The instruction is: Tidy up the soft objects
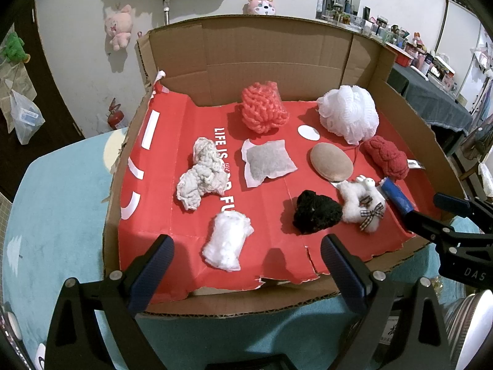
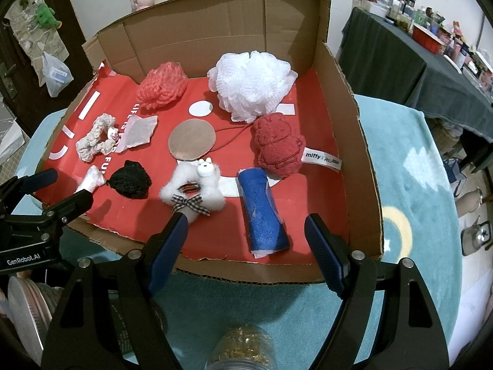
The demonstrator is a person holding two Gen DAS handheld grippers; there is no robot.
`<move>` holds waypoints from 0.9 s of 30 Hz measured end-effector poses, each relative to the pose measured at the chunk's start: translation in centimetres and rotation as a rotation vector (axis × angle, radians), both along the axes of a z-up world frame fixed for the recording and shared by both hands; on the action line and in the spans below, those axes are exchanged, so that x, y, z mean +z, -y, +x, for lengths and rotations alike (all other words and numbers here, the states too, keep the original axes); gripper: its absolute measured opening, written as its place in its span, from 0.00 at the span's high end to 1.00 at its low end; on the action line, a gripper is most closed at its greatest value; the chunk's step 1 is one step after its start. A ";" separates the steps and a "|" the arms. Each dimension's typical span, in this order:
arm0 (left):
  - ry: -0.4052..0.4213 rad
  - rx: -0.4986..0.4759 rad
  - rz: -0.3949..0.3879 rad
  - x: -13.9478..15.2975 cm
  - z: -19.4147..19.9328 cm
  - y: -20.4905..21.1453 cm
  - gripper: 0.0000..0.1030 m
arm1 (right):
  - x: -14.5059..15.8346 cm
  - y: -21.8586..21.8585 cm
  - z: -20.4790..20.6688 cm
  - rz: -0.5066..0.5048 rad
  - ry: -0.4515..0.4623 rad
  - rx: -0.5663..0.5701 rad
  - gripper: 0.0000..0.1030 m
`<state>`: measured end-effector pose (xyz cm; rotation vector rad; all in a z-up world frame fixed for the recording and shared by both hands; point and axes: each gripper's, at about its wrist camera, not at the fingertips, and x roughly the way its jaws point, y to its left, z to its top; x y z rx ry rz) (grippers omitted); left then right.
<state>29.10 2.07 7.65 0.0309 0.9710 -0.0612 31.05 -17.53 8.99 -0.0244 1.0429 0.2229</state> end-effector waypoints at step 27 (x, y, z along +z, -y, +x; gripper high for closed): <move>0.380 -0.001 -0.104 6.5 -20.2 -0.6 0.00 | 8.0 2.2 -18.0 0.042 0.339 0.016 0.13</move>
